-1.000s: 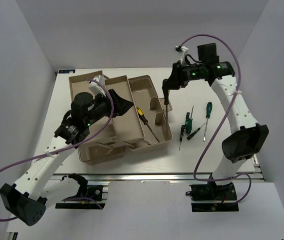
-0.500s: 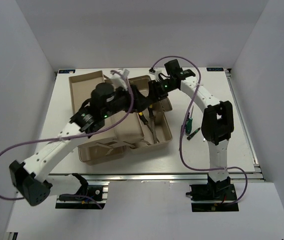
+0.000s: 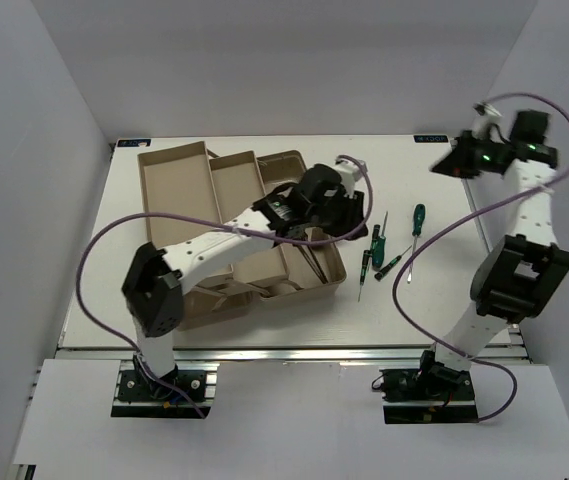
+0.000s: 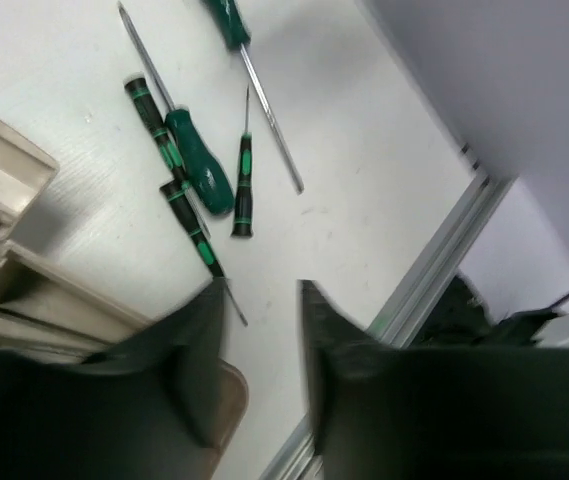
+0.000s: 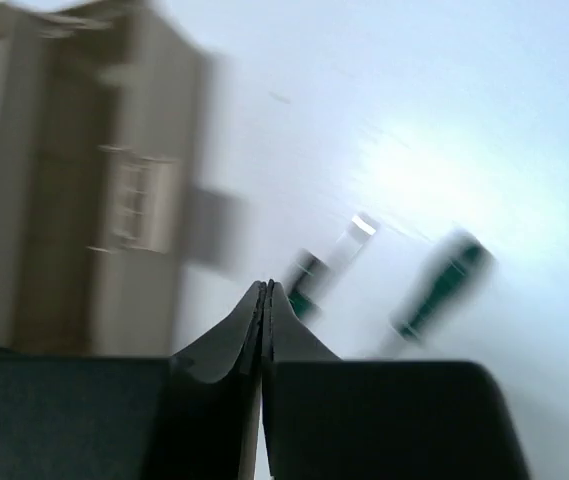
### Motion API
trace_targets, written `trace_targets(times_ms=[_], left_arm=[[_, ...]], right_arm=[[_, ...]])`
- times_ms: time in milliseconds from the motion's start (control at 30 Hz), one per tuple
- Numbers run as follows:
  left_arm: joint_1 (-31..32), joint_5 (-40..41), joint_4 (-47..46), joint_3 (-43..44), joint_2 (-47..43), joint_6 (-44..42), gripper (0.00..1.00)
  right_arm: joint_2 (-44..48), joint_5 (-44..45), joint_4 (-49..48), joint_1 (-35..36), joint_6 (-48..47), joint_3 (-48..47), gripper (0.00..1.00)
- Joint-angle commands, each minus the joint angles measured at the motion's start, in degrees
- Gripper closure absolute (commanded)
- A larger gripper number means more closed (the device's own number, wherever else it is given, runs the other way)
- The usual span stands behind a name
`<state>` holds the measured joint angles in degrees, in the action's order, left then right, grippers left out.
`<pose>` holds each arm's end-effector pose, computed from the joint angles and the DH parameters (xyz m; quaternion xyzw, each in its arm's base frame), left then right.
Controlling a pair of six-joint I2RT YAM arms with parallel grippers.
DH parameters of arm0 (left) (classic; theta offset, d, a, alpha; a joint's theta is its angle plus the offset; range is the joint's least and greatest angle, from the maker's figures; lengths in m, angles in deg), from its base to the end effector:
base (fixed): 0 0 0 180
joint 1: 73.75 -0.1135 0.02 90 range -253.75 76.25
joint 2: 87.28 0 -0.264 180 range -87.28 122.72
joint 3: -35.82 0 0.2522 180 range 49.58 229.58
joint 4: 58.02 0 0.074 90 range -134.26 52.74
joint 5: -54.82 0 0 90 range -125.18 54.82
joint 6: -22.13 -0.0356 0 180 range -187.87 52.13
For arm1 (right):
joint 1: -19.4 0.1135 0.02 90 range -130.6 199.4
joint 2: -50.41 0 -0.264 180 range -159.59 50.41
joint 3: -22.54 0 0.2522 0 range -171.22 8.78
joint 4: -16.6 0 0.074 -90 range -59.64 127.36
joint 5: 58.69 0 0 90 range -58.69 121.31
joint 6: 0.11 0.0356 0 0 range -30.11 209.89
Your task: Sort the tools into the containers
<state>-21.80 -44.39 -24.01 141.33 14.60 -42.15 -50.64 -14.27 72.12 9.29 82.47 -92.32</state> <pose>0.2545 -0.3344 0.3326 0.2351 0.8333 -0.3650 0.3423 0.3878 -0.0433 0.3670 -0.1387 0.8448 0.2919 0.4266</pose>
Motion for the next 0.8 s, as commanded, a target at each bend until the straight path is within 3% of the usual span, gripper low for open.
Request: trace_targets(times_ms=[0,67,100,300,500,767], left_arm=[[3.1,0.2,6.1,8.4,4.6,-2.9,0.5],[3.7,1.6,9.6,12.1,10.7,-3.0,0.46],[4.0,1.9,10.9,15.4,12.7,-2.8,0.43],[4.0,7.4,19.6,26.0,26.2,-0.8,0.42],[4.0,12.2,26.1,34.2,34.2,-0.7,0.42],[4.0,10.4,24.3,33.1,36.7,-1.0,0.44]], right_arm=[[-1.5,-1.3,9.5,-8.7,-6.9,6.9,1.0],[-1.4,5.7,10.5,-11.9,-9.5,10.8,0.85],[-1.0,7.6,10.1,-12.6,-9.8,15.4,0.69],[3.7,13.7,2.5,-13.7,-9.3,27.1,0.4],[2.6,12.0,1.9,-13.7,-7.0,27.4,0.37],[1.3,9.5,2.0,-13.7,-5.6,25.3,0.37]])
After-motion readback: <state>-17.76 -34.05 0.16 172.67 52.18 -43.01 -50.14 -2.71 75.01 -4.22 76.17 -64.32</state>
